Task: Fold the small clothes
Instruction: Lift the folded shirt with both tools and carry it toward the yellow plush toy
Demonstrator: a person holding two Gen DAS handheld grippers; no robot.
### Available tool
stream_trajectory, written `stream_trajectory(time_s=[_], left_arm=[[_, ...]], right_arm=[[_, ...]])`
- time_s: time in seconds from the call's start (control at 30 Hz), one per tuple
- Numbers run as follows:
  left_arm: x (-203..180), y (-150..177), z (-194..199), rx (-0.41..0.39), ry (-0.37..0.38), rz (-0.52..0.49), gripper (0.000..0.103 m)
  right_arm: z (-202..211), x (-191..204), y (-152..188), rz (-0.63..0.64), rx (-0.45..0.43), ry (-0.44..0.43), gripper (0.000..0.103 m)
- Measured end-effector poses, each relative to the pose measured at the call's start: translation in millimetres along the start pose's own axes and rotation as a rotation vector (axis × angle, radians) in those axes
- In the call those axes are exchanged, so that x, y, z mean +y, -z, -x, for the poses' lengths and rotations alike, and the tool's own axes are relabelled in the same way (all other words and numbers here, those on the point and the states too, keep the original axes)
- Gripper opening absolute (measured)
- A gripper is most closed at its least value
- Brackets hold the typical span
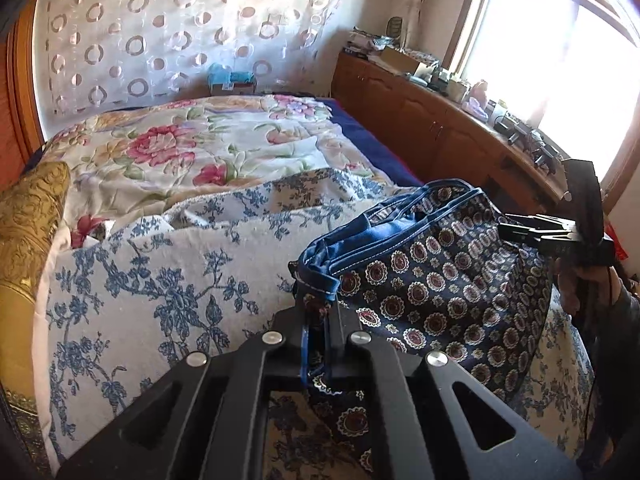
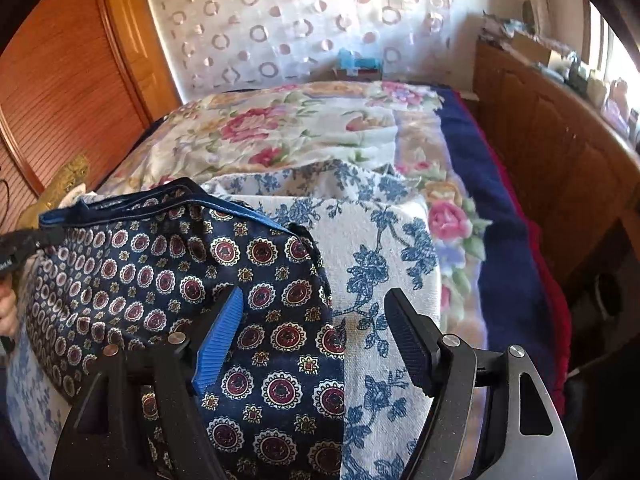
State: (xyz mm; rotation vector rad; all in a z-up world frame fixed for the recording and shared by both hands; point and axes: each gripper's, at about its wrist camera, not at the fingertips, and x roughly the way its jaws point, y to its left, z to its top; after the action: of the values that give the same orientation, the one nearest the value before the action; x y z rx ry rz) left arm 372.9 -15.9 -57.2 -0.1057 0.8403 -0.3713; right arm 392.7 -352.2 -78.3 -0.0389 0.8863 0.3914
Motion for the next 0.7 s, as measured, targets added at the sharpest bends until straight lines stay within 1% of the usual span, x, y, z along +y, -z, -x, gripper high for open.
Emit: stream_trajectory(time_s=[0.2,0.27,0.33,0.37,0.43,0.47,0.53,0.6,0.7], left_arm=[[0,4,-8,0.018,0.001,0.012,0.002],[2,5,-11,0.026,0.004,0.016,0.003],[3,6,-13,0.029,0.006,0.018,0.003],[3,7,-14,0.030,0.010,0.017,0.003],[1,8,-14,0.030,0.008,0.002,0.002],[-1,8,-14,0.029,0.013,-0.006,0.002],[-5,7,-10,0.025,0.034,-0.023,0.002],[-13,7,-2,0.009,0.064,-0.047,0.002],[-19,5,18,-0.041,0.070,-0.055,0.001]], right_arm=[[-3,2,2,0.004,0.007,-0.011,0.075],[-3,5,3,0.014,0.008,-0.012,0.074],[-4,8,3,0.033,0.012,-0.023,0.064],[-4,10,3,0.040,0.013,-0.026,0.061],[-5,16,4,0.054,0.018,-0.050,0.042],[-5,18,4,0.058,0.020,-0.061,0.038],[-6,22,5,0.065,0.027,-0.096,0.015],[-6,25,6,0.068,0.032,-0.122,0.010],[-1,34,9,0.096,0.018,-0.103,0.006]])
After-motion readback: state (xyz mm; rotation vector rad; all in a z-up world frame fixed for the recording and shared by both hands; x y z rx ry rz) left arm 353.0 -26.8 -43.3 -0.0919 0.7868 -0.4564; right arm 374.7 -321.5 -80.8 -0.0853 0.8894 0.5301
